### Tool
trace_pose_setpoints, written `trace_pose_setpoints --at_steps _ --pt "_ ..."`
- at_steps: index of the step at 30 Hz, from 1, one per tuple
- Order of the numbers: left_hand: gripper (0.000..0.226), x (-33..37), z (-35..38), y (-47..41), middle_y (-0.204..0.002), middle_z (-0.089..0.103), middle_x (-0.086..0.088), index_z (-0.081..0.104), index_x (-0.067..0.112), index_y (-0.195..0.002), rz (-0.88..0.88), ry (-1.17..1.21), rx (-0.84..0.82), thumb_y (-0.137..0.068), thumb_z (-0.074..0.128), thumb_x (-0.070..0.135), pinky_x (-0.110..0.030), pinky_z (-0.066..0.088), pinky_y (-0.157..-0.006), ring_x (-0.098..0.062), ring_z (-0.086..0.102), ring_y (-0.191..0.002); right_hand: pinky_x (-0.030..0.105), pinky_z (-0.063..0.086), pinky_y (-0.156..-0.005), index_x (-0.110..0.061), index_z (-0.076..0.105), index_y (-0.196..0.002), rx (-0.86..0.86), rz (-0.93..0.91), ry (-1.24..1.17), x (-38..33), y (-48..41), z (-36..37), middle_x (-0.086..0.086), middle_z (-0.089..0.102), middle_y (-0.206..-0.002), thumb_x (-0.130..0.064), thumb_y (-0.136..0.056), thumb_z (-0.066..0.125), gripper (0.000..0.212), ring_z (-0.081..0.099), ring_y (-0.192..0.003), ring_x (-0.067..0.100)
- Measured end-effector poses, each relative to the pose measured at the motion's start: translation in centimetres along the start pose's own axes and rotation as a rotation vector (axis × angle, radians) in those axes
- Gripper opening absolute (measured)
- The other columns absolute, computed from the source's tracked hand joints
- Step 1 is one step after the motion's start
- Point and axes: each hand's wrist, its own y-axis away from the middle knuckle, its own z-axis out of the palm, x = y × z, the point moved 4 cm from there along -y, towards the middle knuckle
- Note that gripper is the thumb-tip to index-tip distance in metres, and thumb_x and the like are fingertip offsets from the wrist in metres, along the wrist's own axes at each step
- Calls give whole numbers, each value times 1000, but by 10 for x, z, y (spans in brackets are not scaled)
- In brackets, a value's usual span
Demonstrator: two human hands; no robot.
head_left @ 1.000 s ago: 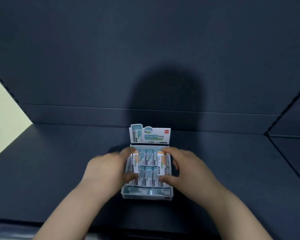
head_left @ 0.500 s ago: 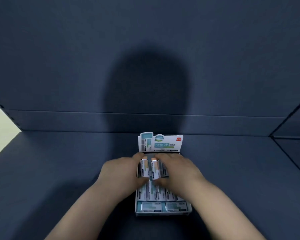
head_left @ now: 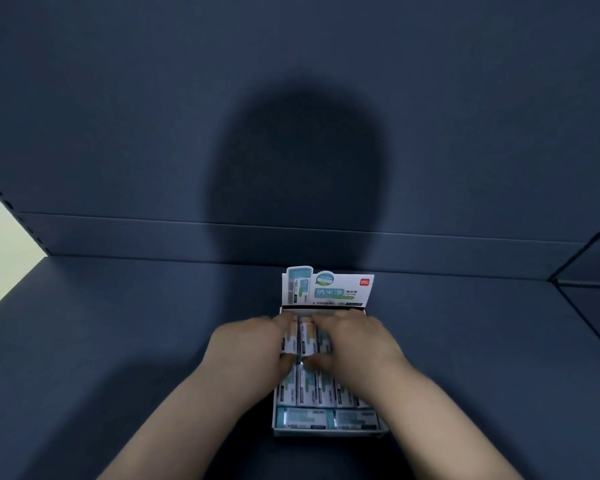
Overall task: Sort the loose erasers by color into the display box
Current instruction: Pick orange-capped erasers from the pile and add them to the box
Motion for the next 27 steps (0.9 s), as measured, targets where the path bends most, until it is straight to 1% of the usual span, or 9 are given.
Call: trace_pose_setpoints --at_steps 3,5,9,17,22,24,25,26,27 --pt "48 1 1 2 -113 57 8 32 43 -136 11 -5 11 -89 44 42 -28 44 -75 -13 56 -103 29 39 -99 -34 53 -126 18 27 -72 4 3 0 -1 55 -128 -43 -84 62 44 47 -120 21" --pt "46 1 1 2 -113 56 8 36 42 -134 13 -2 1 -89 45 43 -29 46 -77 -13 54 -105 29 40 -95 -32 58 -120 19 32 -70 3 3 0 0 58 -124 -44 -84 61 38 49 -118 21" --pt "42 2 -1 1 -111 56 7 42 38 -130 3 19 11 -89 46 43 -29 46 -77 -14 55 -104 27 40 -88 -29 59 -114 47 43 -107 0 1 2 -1 60 -119 -44 -85 61 33 51 -112 21" --pt "39 3 0 1 -118 54 8 45 35 -129 1 70 19 -91 46 39 -27 45 -81 -12 53 -108 28 38 -96 -30 55 -125 109 62 -138 2 3 6 0 55 -126 -45 -86 59 42 46 -120 20" --pt "39 3 -3 4 -113 56 10 45 39 -127 16 83 6 -89 47 45 -27 47 -78 -11 54 -103 26 39 -95 -36 54 -126 136 41 -183 2 6 6 -4 57 -124 -44 -84 62 43 47 -118 17" --pt "41 3 -7 5 -112 55 11 42 40 -129 15 88 16 -89 48 49 -26 46 -77 -10 54 -103 22 39 -91 -38 54 -126 195 33 -270 5 12 2 -10 58 -112 -40 -84 64 43 48 -111 12" --pt "42 3 -9 7 -111 55 11 40 41 -130 16 86 25 -89 47 50 -25 45 -75 -10 54 -102 20 37 -86 -37 55 -127 236 25 -305 7 15 -2 -17 55 -100 -39 -85 65 43 47 -103 8" --pt "43 3 -13 8 -110 54 12 39 42 -131 16 81 38 -90 47 50 -25 44 -74 -9 54 -100 18 34 -81 -34 56 -126 277 23 -319 10 18 -5 -22 47 -86 -38 -85 65 42 43 -95 5" --pt "43 3 -16 10 -108 54 12 38 43 -132 21 74 57 -90 46 50 -24 44 -72 -9 54 -99 16 31 -77 -30 58 -125 317 33 -324 14 22 -8 -23 38 -77 -38 -85 65 42 40 -90 3"
